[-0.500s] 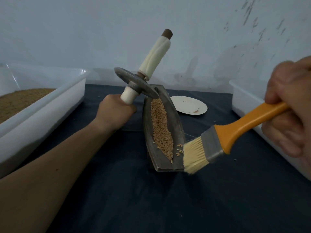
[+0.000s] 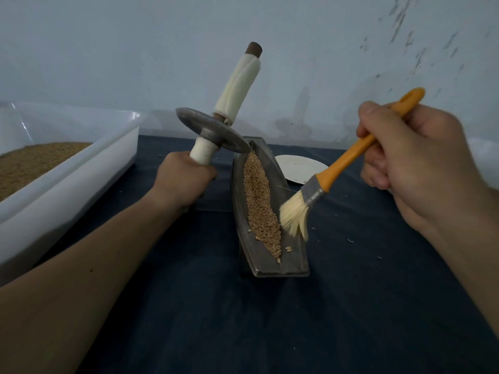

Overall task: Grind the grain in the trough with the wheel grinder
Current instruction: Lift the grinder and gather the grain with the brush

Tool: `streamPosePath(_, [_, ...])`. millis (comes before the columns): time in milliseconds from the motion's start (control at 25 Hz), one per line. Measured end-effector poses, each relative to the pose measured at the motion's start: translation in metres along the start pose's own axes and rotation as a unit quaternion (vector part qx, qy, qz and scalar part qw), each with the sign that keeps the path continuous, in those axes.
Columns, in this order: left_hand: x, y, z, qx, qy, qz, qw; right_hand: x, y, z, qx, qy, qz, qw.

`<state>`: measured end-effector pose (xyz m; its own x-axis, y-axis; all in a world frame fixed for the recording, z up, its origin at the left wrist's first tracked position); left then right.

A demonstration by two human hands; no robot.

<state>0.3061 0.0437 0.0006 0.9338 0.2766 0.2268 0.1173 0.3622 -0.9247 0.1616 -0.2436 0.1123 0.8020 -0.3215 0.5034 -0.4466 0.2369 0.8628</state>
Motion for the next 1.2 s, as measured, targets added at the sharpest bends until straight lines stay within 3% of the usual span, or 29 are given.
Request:
streamPosePath(360, [0.001,0.001,0.000,-0.016,0.007,0.009,1.000,-0.002,0.025,0.001,0.031,0.000,0.037,0.999])
streamPosePath(520, [0.001,0.002,0.000,-0.031,0.008,0.014,0.999,-0.017,0.023,-0.003,0.033,0.035,0.028,0.998])
streamPosePath(880, [0.001,0.002,-0.002,-0.019,0.010,0.007,1.000,-0.003,-0.014,-0.020,-0.020,0.028,-0.011,0.999])
streamPosePath(1200, [0.003,0.003,-0.002,-0.031,0.012,0.015,0.999,0.009,0.030,-0.006,0.036,0.036,0.020,0.998])
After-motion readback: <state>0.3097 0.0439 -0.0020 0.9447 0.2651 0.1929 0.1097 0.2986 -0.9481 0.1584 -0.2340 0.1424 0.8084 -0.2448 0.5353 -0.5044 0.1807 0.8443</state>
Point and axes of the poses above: each hand's wrist, its own x-axis towards the middle knuckle, its own z-axis out of the back of the hand, y = z × x, the point moved 7 cm from there along x, towards the middle knuckle, and after that the axes turned 7 degrees about -y, right-handed, at the moved point
